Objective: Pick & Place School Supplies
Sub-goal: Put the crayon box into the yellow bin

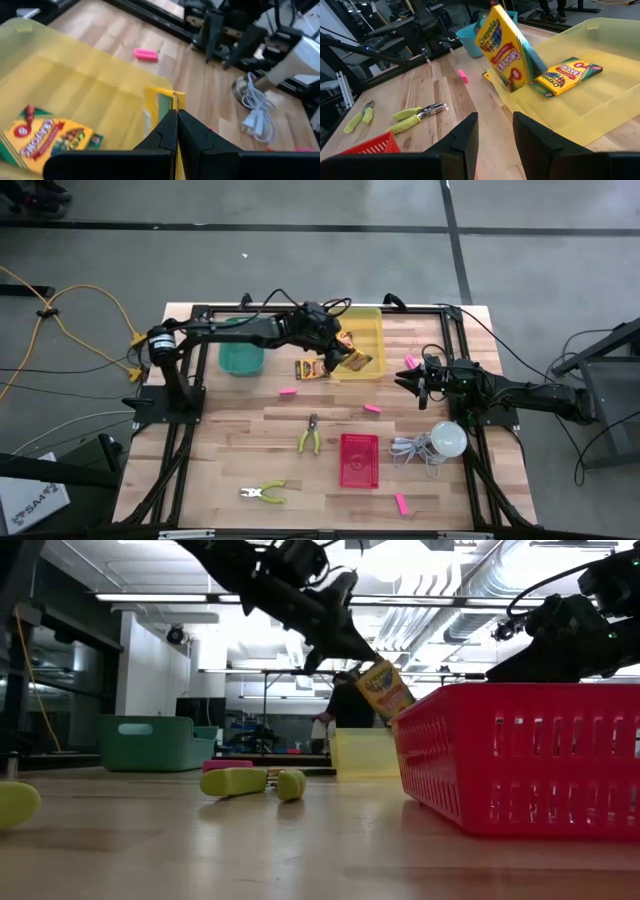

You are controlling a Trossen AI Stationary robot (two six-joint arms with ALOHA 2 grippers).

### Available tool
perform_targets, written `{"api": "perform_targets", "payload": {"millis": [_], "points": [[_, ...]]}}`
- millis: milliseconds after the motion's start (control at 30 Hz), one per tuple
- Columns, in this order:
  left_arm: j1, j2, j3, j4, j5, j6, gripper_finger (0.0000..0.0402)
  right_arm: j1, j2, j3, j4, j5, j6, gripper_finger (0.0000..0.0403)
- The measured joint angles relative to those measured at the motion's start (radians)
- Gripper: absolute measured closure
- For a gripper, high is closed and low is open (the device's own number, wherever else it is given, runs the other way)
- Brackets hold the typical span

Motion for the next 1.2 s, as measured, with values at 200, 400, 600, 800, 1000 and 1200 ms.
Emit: {"api": "perform_targets", "payload": {"millis": [200,400,600,800,1000,1200], "points": [[0.025,0.027,0.0,0.0,0.0,0.023,0.0401,0.0,0.0,0.0,0.0,0.0,0.0,0.0292],[0.031,0.07,0.001,0.051,0.004,0.038,0.0401,0.0,0.0,0.0,-0.001,0.0,0.0,0.0292],[0.031,0.128,0.0,0.121,0.047,0.026,0.0401,0.0,0.001,0.0,-0.001,0.0,0.0,0.0292],[0.031,0.171,0.0,0.185,0.055,0.023,0.0401,0.0,0.001,0.0,0.0,0.0,0.0,0.0292],[0.031,0.18,0.0,0.192,0.066,0.028,0.0401,0.0,0.001,0.0,0.0,0.0,0.0,0.0292],[0.029,0.201,0.001,0.205,0.073,0.025,0.0401,0.0,0.001,0.0,0.0,0.0,0.0,0.0292]]}}
